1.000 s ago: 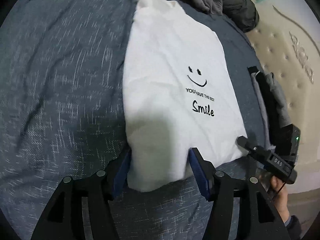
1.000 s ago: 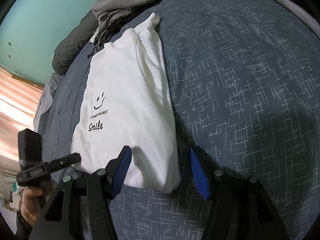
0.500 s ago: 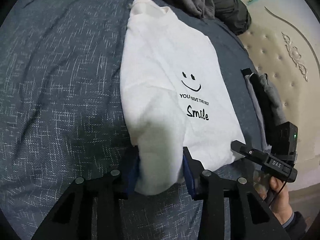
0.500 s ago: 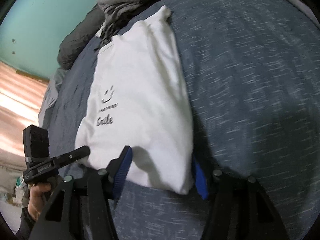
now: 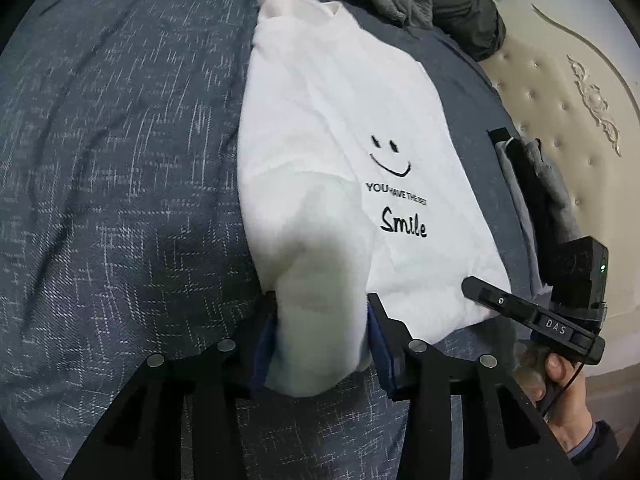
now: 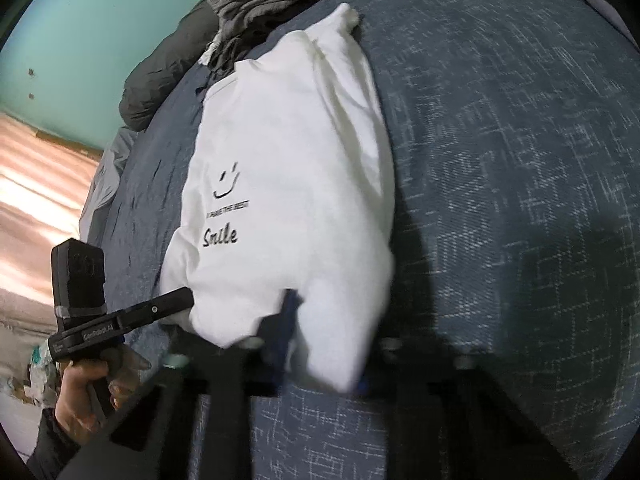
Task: Fold clothes
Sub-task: 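Lift the folded white shirt with the right tool and carry it toward the clothes stack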
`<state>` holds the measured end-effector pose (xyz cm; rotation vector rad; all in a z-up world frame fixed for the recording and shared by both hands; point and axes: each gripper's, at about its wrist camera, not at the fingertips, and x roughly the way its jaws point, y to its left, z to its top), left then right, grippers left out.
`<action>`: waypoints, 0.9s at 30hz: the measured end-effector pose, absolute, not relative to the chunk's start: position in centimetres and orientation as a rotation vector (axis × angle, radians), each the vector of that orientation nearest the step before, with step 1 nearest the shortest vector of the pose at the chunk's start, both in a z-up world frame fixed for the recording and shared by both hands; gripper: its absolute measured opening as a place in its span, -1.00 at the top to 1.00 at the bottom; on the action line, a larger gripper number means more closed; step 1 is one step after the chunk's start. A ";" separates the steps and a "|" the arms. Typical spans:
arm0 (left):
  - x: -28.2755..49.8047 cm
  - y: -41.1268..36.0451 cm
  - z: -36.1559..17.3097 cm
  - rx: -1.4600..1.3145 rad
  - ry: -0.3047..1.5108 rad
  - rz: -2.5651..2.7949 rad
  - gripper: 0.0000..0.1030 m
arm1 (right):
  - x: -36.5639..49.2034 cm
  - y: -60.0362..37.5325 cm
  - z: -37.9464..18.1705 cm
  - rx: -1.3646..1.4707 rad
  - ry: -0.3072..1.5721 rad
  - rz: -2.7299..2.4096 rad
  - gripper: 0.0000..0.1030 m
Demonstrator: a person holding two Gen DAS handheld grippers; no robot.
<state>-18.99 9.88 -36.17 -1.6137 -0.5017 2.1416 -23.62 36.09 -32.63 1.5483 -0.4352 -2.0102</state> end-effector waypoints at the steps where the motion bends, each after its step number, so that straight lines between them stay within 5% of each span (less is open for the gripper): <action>1: -18.9 9.9 -36.0 -1.607 -0.495 2.147 0.21 | -23.5 35.9 -32.4 1.535 -0.424 -2.018 0.74; 27: -19.6 13.5 -16.4 -1.261 -0.341 2.298 0.37 | -24.7 37.4 -12.6 1.180 -0.298 -2.143 0.81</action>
